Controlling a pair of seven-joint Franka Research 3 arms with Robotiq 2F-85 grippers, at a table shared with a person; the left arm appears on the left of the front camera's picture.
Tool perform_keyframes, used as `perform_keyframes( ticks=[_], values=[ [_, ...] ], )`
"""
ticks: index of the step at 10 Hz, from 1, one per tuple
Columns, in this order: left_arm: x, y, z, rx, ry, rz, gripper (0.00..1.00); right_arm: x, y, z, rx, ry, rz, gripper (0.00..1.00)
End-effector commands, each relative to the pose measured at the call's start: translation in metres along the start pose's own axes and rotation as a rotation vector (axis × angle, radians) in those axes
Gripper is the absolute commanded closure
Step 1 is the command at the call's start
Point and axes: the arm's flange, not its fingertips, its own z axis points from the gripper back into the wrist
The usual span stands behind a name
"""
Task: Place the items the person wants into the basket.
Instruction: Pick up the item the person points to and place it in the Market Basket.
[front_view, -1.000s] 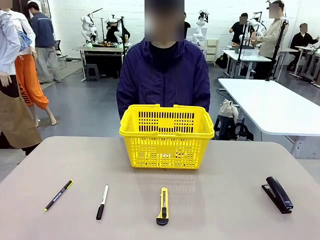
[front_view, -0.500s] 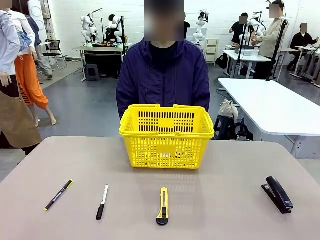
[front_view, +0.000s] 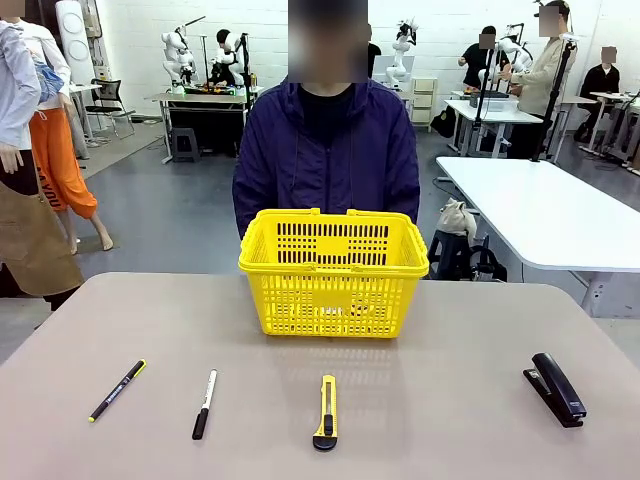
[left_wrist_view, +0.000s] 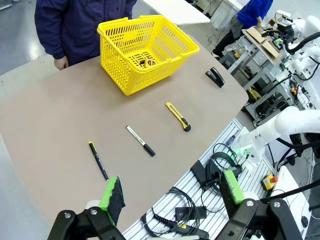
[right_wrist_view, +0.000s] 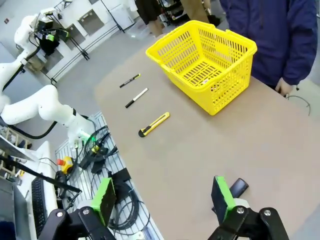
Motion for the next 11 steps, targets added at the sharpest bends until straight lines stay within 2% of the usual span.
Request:
perform_keyframes(
  ticks=[1,11],
  values=[
    [-0.0003,0.0013,0.0015,-0.012,-0.005,-0.014,0.00,0.0004,-0.0032,-0.0035,0.007,-0.003,-0.003,0.00],
    [-0.0003,0.0013,0.0015,-0.012,-0.005,-0.014,0.00,0.0004,-0.0032,-0.0035,0.007,-0.003,-0.003,0.00]
  ],
)
